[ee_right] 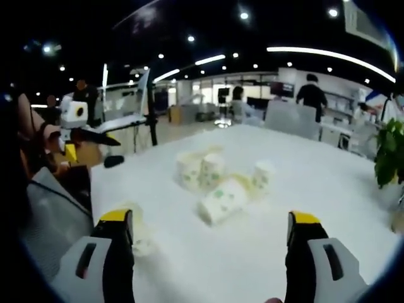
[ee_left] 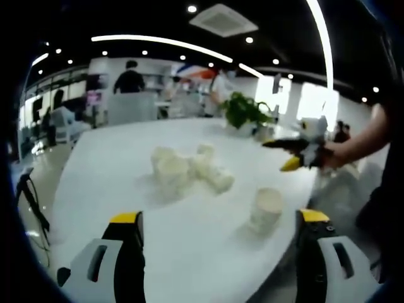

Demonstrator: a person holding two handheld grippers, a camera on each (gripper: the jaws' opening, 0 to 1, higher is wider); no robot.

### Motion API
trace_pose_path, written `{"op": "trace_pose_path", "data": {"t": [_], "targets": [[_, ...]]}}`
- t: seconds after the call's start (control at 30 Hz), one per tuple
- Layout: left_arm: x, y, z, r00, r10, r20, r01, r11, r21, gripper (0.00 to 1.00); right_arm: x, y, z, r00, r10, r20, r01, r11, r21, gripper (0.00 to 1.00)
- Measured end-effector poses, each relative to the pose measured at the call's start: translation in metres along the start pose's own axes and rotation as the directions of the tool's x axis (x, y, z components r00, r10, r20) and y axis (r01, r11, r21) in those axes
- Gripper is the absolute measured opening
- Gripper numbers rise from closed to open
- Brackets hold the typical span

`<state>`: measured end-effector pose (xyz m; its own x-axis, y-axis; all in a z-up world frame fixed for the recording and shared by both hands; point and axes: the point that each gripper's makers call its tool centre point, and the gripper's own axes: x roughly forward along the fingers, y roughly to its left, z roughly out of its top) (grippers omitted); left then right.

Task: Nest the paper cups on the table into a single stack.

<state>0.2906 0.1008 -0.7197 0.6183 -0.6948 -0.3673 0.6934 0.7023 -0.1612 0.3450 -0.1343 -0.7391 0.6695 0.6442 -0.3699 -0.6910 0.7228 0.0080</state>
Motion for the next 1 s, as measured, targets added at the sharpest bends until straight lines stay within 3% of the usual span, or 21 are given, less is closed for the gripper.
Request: {"op": "trace_pose_path", "data": {"t": [0.67, 1.0], "targets": [[0.089, 0.043, 0.011, 1.0, -0.016, 0.008, 0.015, 0.999, 0.043, 1.0, -0.016, -0.013, 0.002, 1.0, -0.021, 0.009, 0.02, 0.999, 0.029, 0.97], [0.116, 0.05, 0.01, 0.999, -0.032, -0.011, 0.032, 0.999, 0.033, 1.0, -0.019, -0.012, -0.005, 1.0, -0.015, -0.006, 0.015, 0.999, 0.045, 0.95]]}}
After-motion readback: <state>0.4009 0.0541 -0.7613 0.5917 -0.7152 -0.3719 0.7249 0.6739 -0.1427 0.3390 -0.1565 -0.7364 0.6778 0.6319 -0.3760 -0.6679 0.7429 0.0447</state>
